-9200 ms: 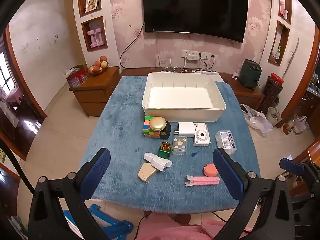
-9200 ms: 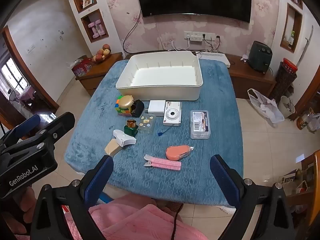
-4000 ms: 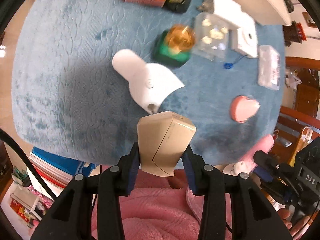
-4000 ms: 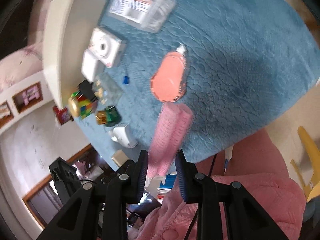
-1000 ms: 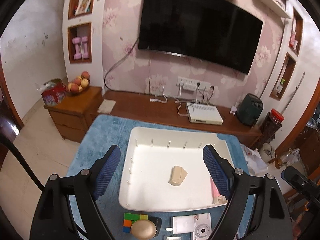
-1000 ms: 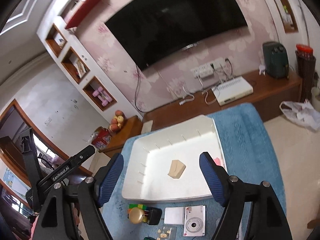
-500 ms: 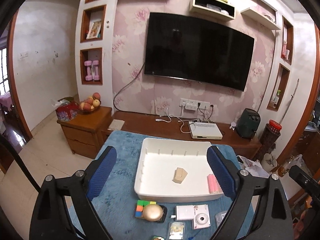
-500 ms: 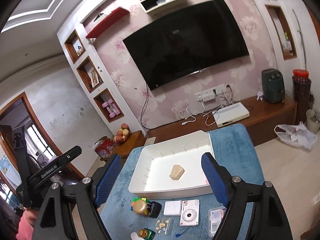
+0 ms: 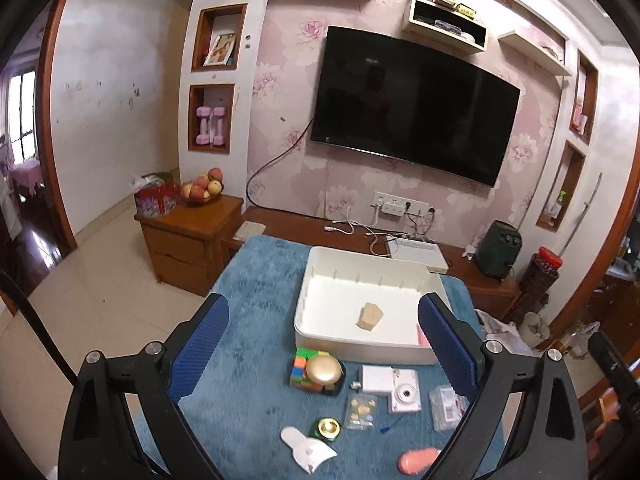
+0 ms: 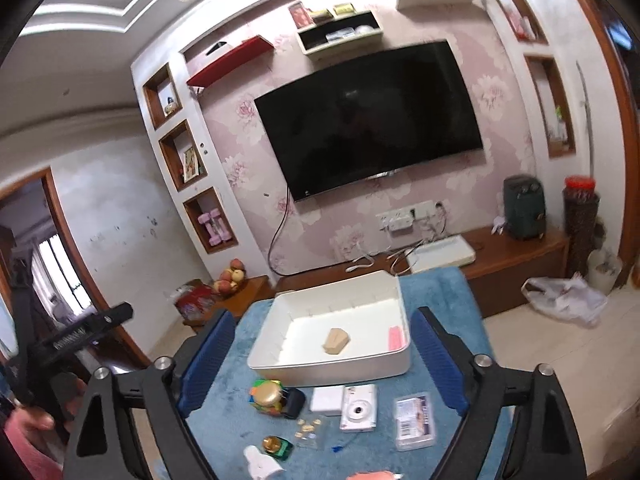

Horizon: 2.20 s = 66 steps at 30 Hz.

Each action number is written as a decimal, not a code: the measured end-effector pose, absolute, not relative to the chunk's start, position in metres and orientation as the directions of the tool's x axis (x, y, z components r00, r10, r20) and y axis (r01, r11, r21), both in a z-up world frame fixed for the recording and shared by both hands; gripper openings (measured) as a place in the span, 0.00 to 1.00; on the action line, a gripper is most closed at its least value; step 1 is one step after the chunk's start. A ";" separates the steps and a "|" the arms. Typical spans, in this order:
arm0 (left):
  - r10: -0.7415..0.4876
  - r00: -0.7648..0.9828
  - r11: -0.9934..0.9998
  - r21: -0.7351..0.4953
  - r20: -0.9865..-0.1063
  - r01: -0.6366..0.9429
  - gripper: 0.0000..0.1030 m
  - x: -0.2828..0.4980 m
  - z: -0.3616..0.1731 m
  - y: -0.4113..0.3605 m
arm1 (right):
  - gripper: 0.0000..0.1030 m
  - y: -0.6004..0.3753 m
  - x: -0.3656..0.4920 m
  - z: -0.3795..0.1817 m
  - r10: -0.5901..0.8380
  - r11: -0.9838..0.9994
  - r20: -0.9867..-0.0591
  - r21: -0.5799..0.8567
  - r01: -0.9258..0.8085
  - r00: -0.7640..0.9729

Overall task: Organize rigid objects
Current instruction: 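Lift both open tools out of the bin and back over the table, then grasp the white plastic piece with the left tool while the right tool grasps the orange tape dispenser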

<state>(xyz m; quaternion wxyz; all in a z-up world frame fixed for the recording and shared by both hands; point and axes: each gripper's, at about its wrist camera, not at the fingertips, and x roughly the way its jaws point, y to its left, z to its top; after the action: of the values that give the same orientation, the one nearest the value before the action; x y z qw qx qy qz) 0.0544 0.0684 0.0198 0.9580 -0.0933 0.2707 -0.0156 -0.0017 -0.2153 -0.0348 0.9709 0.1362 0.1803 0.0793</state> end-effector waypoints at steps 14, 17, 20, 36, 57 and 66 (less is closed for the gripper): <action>-0.061 0.784 0.984 -0.170 -0.617 -0.058 0.94 0.038 0.000 0.074 | 0.92 -0.192 -0.030 -0.073 0.176 0.976 -0.366 0.189 -0.112 0.914; -0.083 0.742 0.981 -0.184 -0.665 -0.056 0.94 0.044 -0.010 0.075 | 0.92 -0.186 -0.031 -0.077 0.177 0.980 -0.370 0.149 -0.130 0.912; -0.082 0.707 0.980 -0.184 -0.702 -0.069 0.94 0.048 -0.021 0.073 | 0.92 -0.184 -0.030 -0.084 0.193 0.978 -0.382 0.146 -0.148 0.904; -0.188 0.462 0.952 -0.277 -0.867 -0.132 0.94 0.080 -0.089 0.061 | 0.92 -0.186 -0.009 -0.137 0.215 0.976 -0.565 0.139 -0.165 0.796; -0.203 0.080 0.932 -0.217 -0.976 -0.291 0.94 0.120 -0.203 0.039 | 0.92 -0.179 0.031 -0.205 0.240 0.967 -0.793 0.146 -0.207 0.561; -0.216 -0.016 0.917 -0.197 -0.976 -0.348 0.93 0.125 -0.242 0.042 | 0.92 -0.175 0.038 -0.242 0.227 0.971 -0.864 0.168 -0.169 0.449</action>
<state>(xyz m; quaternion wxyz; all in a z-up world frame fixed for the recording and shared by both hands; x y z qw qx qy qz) 0.1247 0.0424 -0.2415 0.6730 -0.1982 0.7109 0.0491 0.0382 -0.1754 -0.2416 0.8508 0.0286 0.5117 0.1163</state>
